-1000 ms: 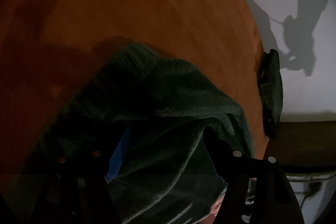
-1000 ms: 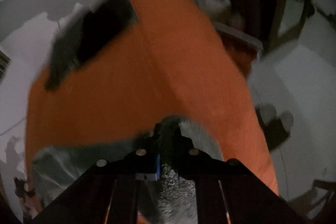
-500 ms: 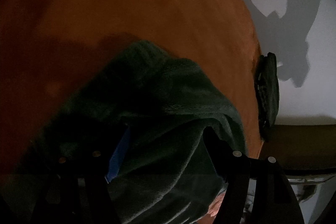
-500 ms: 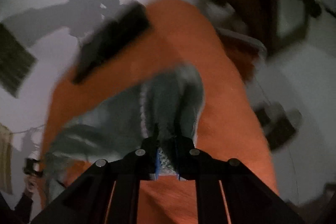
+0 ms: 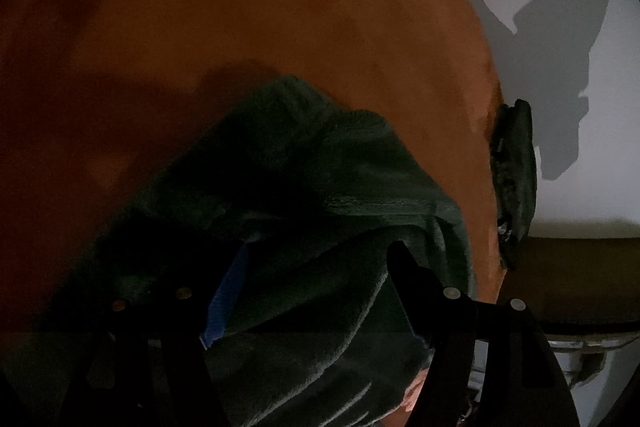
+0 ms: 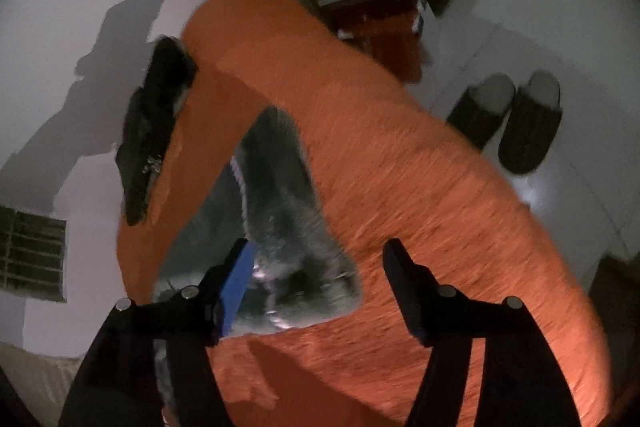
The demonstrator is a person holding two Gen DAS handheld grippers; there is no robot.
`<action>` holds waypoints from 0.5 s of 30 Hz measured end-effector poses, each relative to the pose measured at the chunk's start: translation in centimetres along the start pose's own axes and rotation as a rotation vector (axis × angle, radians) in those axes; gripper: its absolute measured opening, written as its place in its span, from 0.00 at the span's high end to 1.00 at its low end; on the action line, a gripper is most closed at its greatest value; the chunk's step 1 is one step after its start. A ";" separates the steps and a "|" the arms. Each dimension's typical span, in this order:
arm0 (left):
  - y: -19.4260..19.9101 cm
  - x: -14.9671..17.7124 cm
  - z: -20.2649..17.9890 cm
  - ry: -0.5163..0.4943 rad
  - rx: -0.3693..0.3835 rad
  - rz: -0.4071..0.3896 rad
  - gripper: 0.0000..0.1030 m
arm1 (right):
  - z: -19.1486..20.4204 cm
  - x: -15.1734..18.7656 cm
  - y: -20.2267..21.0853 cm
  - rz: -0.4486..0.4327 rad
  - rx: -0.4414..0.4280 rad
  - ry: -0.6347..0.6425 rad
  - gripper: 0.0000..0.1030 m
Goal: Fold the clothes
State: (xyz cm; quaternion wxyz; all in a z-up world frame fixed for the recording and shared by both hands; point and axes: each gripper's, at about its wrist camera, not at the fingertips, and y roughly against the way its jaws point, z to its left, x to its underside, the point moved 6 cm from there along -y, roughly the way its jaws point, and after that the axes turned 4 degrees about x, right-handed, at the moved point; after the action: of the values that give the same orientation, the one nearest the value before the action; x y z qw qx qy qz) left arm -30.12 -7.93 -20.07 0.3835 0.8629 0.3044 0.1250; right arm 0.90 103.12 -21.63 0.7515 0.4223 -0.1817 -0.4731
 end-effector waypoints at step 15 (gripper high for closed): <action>-0.3 0.0 0.3 -0.005 0.022 0.004 0.30 | 10.5 1.3 3.2 -0.248 0.076 0.384 0.91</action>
State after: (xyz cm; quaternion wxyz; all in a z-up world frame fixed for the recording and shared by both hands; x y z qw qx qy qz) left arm -30.08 -7.95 -20.49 0.3746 0.8679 0.3032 0.1202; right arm -3.71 97.77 -13.14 0.6919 0.5517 0.0003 -0.4657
